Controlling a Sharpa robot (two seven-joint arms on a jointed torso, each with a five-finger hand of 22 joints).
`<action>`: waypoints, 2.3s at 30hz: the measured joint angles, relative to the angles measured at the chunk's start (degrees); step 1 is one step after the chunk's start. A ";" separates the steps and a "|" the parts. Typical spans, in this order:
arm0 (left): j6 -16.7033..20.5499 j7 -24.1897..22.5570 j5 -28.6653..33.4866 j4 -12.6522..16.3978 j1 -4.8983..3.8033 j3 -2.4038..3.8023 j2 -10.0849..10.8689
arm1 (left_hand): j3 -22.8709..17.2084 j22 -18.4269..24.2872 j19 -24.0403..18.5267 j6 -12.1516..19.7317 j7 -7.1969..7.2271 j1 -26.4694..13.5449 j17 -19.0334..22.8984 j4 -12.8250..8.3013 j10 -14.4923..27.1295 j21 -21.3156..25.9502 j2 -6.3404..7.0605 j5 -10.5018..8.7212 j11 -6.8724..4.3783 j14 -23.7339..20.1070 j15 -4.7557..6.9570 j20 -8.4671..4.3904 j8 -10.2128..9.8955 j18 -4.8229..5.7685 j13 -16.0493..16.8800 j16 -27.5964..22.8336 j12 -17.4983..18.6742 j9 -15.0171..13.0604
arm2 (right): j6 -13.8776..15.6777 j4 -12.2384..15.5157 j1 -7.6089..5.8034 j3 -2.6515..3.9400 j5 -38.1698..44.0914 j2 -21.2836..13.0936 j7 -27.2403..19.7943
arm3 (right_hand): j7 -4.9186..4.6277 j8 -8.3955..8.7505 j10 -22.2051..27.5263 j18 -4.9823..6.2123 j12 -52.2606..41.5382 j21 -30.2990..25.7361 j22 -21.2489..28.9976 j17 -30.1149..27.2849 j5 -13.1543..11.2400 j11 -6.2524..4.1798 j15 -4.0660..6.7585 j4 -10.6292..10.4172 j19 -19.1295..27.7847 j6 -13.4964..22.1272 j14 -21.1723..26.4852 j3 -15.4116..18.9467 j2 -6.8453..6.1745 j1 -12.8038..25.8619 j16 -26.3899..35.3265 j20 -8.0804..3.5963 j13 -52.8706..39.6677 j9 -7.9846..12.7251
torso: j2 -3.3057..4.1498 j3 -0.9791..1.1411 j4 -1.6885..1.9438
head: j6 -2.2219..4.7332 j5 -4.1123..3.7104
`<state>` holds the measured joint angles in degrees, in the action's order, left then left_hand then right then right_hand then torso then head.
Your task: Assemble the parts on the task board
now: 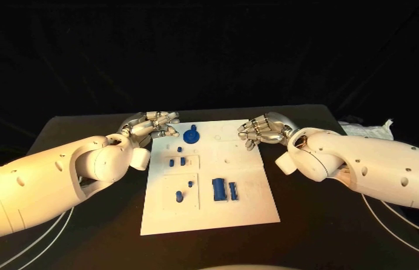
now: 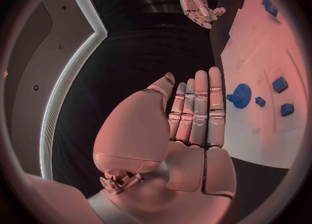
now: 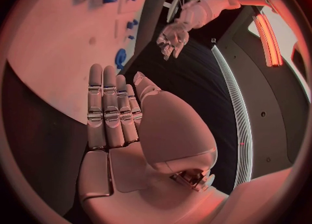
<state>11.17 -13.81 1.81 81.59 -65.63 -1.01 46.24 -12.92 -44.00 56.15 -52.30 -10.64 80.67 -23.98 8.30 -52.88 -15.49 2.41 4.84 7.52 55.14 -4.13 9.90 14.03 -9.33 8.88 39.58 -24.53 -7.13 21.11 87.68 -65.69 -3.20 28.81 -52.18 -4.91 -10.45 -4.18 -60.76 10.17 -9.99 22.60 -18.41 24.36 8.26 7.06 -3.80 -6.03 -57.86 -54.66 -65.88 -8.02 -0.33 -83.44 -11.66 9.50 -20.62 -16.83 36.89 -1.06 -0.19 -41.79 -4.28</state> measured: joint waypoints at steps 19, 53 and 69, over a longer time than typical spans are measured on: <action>3.69 -5.86 3.36 -8.85 0.60 0.14 -5.10 | 0.00 20.88 -14.21 1.98 0.60 -3.13 15.47 -1.55 -1.40 12.37 -0.55 -0.66 2.31 -5.61 -4.73 5.16 -8.08 -0.96 -5.90 -31.31 17.92 4.06 | -4.83 -19.57 -0.14 0.94 -21.51 12.02 -14.60 | -0.31 1.13 1.57 -0.01 6.63 -13.29 11.71 -15.72 -1.07 0.99 -1.31 3.61 -2.89 4.18 2.46 -1.78 0.32 6.36 8.29 1.31 17.35 6.87 | -3.41 0.42 0.13 | 5.76 1.42; 30.89 -13.97 -0.71 8.18 5.49 0.95 -1.51 | 11.96 38.39 -45.76 40.08 10.35 -61.87 23.83 -8.33 39.70 15.14 -2.41 -4.49 -7.33 -43.10 4.01 -8.90 -13.63 7.65 -8.82 -39.16 24.13 7.05 | 21.38 2.14 5.50 3.16 -28.35 7.48 -23.16 | 10.13 3.99 46.32 -8.95 9.64 -22.17 18.32 -24.17 -7.97 -6.99 3.79 6.06 43.05 42.34 50.38 7.43 0.36 64.58 11.28 -9.21 20.55 16.57 | -5.70 1.07 0.19 | 7.42 4.28; 32.57 -14.80 -1.11 8.20 5.49 0.95 -1.50 | 12.59 43.51 -50.63 45.74 10.57 -70.79 23.91 -8.33 45.80 15.14 -2.41 -4.49 -7.42 -48.69 4.13 -9.81 -13.77 8.48 -8.81 -39.37 24.13 7.07 | 22.93 2.16 5.50 3.17 -29.02 7.47 -23.93 | 10.45 3.98 52.96 -8.93 9.64 -22.39 18.33 -24.29 -7.96 -7.05 3.88 6.11 49.86 48.03 57.71 7.70 0.36 73.53 11.28 -9.48 20.54 16.77 | -5.71 1.06 0.19 | 7.42 4.28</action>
<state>43.74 -28.61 0.71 89.79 -60.14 -0.06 44.74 -0.33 -0.49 5.52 -6.56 -0.07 9.88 -0.07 -0.02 -7.08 -0.36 0.00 0.35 0.10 6.45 0.00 0.09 0.26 -0.85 0.07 0.21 -0.40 -0.06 44.03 89.84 -60.19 -0.03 -0.21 -44.71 -28.84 0.01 -0.20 -7.80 1.23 -0.35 0.21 -0.09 0.07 0.30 0.01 0.08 0.08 -8.00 -6.63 -8.16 -0.32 0.03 -9.90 -0.38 0.02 -0.08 -0.06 31.18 0.00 0.00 -34.37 0.00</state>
